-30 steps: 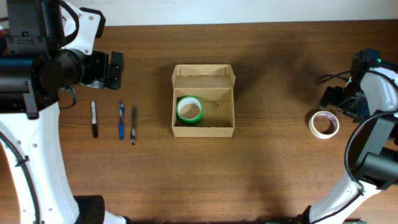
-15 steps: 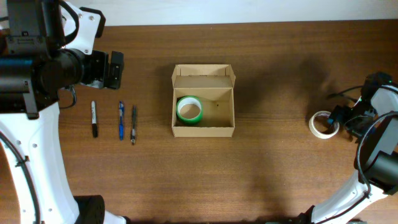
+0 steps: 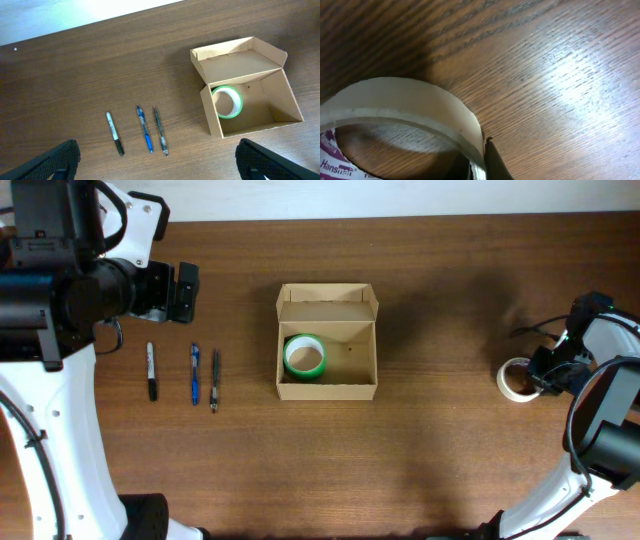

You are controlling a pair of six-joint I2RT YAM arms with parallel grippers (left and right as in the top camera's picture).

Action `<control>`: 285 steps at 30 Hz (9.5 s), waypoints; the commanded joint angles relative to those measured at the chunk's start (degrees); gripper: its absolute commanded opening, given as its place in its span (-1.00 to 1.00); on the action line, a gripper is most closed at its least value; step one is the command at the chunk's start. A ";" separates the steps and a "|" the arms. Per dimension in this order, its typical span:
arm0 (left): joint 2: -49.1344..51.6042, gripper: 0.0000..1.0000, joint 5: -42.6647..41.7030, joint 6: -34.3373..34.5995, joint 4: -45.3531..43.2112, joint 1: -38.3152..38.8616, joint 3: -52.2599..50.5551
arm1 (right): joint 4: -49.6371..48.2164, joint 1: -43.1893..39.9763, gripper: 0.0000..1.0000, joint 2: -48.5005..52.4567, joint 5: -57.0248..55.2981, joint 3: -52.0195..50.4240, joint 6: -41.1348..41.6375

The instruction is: Pack container

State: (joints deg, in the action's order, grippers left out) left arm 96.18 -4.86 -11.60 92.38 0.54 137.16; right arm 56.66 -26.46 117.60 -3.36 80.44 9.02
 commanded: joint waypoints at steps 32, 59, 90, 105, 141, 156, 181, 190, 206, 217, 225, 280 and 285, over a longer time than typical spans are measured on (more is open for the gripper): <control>-4.00 0.99 4.20 4.96 -9.16 -8.87 0.74 | 27.74 46.16 -0.92 -9.31 8.74 42.42 -11.58; -31.56 0.98 7.67 6.40 -12.39 -19.45 0.74 | 17.25 63.60 -0.92 4.61 8.07 42.42 -14.58; -31.54 0.99 7.23 6.40 -11.26 -19.28 -2.32 | 14.05 64.61 -0.92 11.67 3.91 42.40 -13.29; -31.54 0.99 7.21 6.40 -11.41 -19.28 -3.26 | 15.80 58.77 -0.92 11.69 1.44 42.38 -13.07; -31.54 0.99 7.23 6.40 -11.43 -19.28 -3.26 | 13.09 60.89 -0.92 13.40 5.11 36.63 -11.98; -31.54 0.98 7.21 6.40 -11.63 -19.28 -3.26 | 6.71 61.00 -0.92 13.40 6.40 36.63 -8.96; -30.88 0.99 6.43 5.14 -11.82 -19.30 -4.09 | 23.54 61.72 0.98 10.60 2.71 59.87 -8.96; -30.91 0.98 7.63 4.68 -14.03 -19.30 -16.35 | 40.59 61.51 0.98 8.50 -8.55 93.77 -4.83; -28.81 0.98 -0.07 4.72 -37.57 -19.30 -58.80 | 40.68 61.22 0.98 -14.16 -39.67 94.27 2.47; -20.70 0.99 -1.03 7.26 -43.25 -19.32 -64.92 | 40.68 61.22 0.98 -32.20 -37.24 69.11 13.00; -19.58 0.99 0.11 4.37 -37.57 -19.34 -64.92 | 40.65 61.22 0.98 -43.71 -31.74 48.87 18.21; 9.25 0.57 10.21 2.21 -66.73 -19.47 -78.25 | 40.65 61.22 0.98 -46.73 -31.54 42.86 12.44; 12.20 0.54 9.31 5.11 -67.19 -19.47 -78.01 | 40.65 61.22 0.98 -46.73 -30.38 42.86 12.44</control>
State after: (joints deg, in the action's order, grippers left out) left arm 105.45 4.78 -9.02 25.06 -18.48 59.53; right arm 96.97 34.92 70.81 -34.98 123.52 21.80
